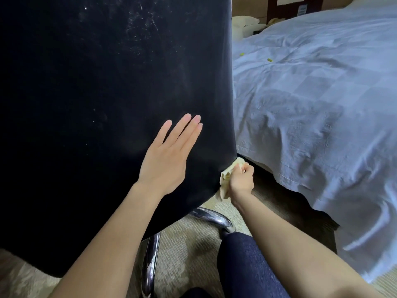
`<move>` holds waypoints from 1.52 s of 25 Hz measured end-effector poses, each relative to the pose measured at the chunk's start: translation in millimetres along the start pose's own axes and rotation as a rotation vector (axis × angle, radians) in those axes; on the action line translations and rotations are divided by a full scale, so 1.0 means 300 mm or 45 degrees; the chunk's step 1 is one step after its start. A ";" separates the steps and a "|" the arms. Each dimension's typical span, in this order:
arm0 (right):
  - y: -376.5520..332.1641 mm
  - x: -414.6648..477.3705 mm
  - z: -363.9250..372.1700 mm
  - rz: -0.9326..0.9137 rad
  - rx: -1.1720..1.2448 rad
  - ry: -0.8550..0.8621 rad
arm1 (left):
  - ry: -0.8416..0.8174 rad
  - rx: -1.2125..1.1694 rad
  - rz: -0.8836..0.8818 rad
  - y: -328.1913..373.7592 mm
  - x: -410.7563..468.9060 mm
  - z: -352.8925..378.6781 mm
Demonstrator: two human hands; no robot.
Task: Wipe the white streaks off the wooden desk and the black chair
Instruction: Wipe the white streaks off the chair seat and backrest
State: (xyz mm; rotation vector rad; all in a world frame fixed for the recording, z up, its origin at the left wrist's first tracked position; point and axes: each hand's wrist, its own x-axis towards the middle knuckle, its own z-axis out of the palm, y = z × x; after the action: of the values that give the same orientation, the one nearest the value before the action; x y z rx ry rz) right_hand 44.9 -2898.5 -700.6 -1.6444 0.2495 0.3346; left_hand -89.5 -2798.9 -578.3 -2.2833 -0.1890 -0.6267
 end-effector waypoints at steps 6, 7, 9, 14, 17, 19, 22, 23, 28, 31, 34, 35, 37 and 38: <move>0.112 -0.277 0.112 -0.638 -0.125 -0.032 | -0.012 0.064 0.037 -0.003 0.000 0.003; 0.146 -0.335 0.126 -0.798 -0.188 -0.102 | -0.008 0.056 0.038 -0.004 0.001 0.005; 0.214 -0.418 0.151 -1.121 -0.389 -0.267 | -0.002 0.043 0.037 -0.005 0.003 0.006; 0.263 -0.387 0.154 -2.016 -0.707 -0.504 | -0.007 0.080 0.038 -0.003 -0.001 0.005; 0.239 -0.275 0.115 -2.150 -0.767 -0.451 | -0.010 0.080 0.045 -0.005 -0.004 0.004; 0.227 -0.207 0.066 -2.039 -0.781 -0.433 | -0.009 0.079 0.055 -0.008 -0.007 0.004; 0.197 -0.104 -0.015 -1.635 -0.830 -0.415 | -0.023 0.061 0.074 -0.011 -0.007 0.001; 0.187 -0.074 -0.035 -1.471 -0.793 -0.374 | -0.029 0.057 0.077 -0.010 -0.006 0.000; 0.163 0.028 -0.046 -0.605 -0.415 -0.046 | -0.024 0.097 0.071 -0.009 -0.009 0.001; 0.183 -0.024 0.018 -0.418 -0.268 -0.021 | -0.012 0.104 0.067 -0.010 -0.007 0.004; 0.234 -0.161 0.062 -0.586 -0.254 -0.081 | -0.006 0.116 0.071 0.000 -0.008 0.005; 0.265 -0.205 0.068 -0.737 -0.327 -0.180 | -0.003 0.109 0.072 0.002 -0.009 0.006; 0.326 -0.269 0.062 -1.107 -0.542 -0.444 | 0.011 0.095 0.070 0.000 -0.011 0.009; 0.346 -0.280 0.058 -1.268 -0.647 -0.534 | 0.020 0.091 0.070 -0.003 -0.011 0.010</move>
State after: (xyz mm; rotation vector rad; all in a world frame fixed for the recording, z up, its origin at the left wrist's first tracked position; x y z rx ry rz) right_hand -71.4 -2894.7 -768.2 -1.9213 -1.0213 -0.0436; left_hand -91.5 -2796.0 -581.0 -2.2068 -0.1381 -0.5997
